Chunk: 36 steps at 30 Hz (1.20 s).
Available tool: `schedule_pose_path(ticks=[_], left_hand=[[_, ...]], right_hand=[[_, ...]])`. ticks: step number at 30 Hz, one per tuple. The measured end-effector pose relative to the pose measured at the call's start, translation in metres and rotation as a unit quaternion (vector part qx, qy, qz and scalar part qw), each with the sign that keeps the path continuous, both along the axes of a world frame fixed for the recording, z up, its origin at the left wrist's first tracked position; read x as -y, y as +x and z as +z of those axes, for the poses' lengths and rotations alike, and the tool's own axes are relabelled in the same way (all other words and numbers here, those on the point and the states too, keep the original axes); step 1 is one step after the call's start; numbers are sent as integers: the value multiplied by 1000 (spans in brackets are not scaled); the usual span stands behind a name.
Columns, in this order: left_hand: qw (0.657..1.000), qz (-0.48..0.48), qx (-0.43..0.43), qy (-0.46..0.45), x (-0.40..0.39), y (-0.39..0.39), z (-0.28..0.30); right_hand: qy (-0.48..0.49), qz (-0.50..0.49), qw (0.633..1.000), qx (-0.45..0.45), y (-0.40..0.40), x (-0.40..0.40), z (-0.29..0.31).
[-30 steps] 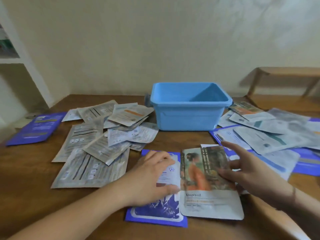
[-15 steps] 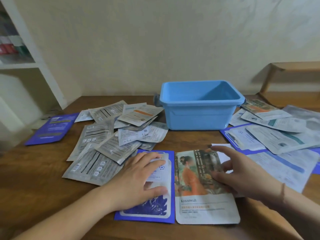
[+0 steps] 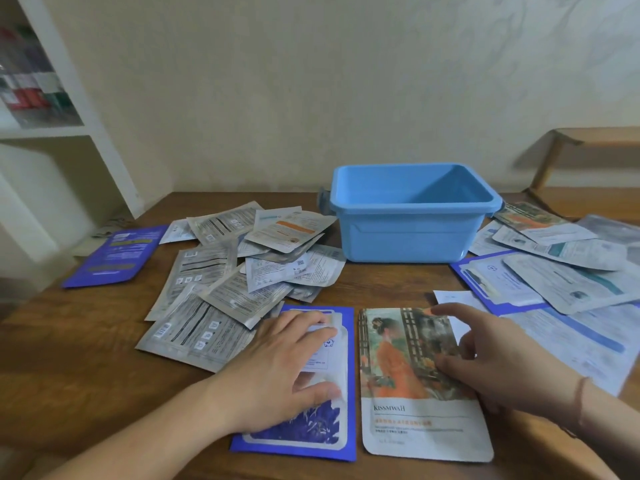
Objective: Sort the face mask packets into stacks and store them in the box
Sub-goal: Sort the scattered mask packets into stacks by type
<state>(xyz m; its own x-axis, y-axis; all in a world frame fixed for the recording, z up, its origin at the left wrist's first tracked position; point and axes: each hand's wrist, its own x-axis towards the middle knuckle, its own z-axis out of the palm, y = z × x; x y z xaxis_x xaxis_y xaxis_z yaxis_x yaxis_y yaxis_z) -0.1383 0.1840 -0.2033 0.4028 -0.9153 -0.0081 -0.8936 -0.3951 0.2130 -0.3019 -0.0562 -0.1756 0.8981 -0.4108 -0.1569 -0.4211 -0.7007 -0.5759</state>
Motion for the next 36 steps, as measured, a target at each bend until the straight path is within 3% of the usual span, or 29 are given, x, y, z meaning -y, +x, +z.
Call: schedule_pose_path(ticks=[3, 5, 9, 12, 18, 28, 31, 34, 36], left_hand=[[999, 25, 6, -29, -10, 11, 6], [993, 98, 26, -62, -26, 34, 6], [979, 200, 34, -30, -49, 73, 5], [979, 205, -1, -12, -51, 79, 6], [978, 205, 13, 30, -59, 93, 5], [972, 210, 68, 80, -84, 150, 9], [977, 206, 50, 39, -91, 160, 9], [946, 314, 22, -82, -118, 184, 11], [916, 396, 43, -36, -147, 208, 7]], right_hand=[[-70, 0, 998, -11, 0, 4, 1], [-144, -13, 989, 12, 4, 8, 7], [-228, 73, 952, 189, 50, -11, 16], [-282, 163, 934, 147, 106, -41, 10], [-316, 175, 930, 62, 174, -64, 1], [-330, 163, 926, 87, 224, -96, -6], [-316, 159, 932, 84, 231, -100, -5], [-339, 150, 924, 95, 227, -100, -4], [-366, 149, 911, 116, 224, -105, 0]])
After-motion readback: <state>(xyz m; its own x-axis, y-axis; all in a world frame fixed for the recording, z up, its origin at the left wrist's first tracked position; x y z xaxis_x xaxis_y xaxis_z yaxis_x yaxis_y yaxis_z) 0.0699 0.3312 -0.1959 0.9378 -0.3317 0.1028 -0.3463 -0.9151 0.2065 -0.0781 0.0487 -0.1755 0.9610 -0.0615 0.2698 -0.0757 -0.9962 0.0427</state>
